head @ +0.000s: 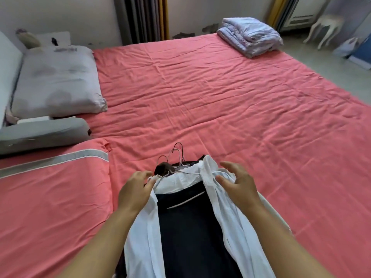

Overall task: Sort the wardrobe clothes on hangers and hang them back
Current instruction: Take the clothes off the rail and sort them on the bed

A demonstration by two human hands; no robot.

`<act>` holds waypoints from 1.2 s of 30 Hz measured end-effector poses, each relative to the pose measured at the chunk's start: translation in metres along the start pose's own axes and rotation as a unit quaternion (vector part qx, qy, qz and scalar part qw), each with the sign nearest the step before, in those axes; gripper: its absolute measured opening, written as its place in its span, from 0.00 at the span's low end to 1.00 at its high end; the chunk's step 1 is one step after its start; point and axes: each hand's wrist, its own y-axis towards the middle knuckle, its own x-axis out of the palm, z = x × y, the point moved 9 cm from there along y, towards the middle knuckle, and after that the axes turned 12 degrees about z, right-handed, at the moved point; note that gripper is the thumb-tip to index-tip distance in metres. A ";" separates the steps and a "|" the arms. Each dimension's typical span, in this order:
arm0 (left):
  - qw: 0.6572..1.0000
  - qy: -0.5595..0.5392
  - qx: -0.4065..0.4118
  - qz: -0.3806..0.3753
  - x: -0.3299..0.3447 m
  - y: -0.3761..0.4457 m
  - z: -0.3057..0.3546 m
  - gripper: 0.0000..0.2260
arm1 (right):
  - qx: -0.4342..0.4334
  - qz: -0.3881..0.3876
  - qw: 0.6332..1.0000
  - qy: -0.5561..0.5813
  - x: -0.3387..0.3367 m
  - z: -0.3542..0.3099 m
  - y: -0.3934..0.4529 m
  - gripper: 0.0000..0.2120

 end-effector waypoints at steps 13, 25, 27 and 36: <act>0.986 -0.068 0.153 0.000 -0.036 -0.053 0.124 0.13 | -0.024 0.033 0.999 0.019 -0.071 -0.037 -0.059 0.18; 0.918 -0.100 0.364 -0.121 -0.080 -0.248 0.286 0.12 | 0.024 0.227 0.971 0.065 -0.270 -0.053 -0.234 0.16; 0.899 -0.105 0.399 -0.147 -0.089 -0.292 0.303 0.12 | 0.048 0.259 0.963 0.061 -0.297 -0.046 -0.277 0.12; 0.774 -0.186 0.548 -0.258 -0.141 -0.522 0.348 0.15 | 0.105 0.442 0.890 0.044 -0.400 -0.061 -0.534 0.10</act>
